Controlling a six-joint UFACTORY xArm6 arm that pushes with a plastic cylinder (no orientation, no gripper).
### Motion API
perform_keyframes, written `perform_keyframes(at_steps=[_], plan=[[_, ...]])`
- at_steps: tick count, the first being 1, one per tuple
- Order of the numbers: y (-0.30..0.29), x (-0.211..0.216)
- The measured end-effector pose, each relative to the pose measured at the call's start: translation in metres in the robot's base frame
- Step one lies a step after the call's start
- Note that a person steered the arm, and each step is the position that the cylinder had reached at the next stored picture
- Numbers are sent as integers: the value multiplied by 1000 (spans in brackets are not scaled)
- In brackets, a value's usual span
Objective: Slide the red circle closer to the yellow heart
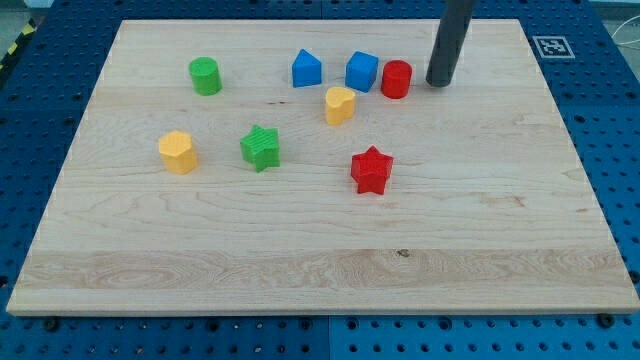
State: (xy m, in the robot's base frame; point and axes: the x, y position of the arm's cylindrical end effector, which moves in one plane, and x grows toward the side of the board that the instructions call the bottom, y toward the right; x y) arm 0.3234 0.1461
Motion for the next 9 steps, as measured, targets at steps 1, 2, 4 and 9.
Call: perform_keyframes(at_steps=[1,2,4,9], plan=[[-16,0],[-30,0],[-55,3],[-68,-9]])
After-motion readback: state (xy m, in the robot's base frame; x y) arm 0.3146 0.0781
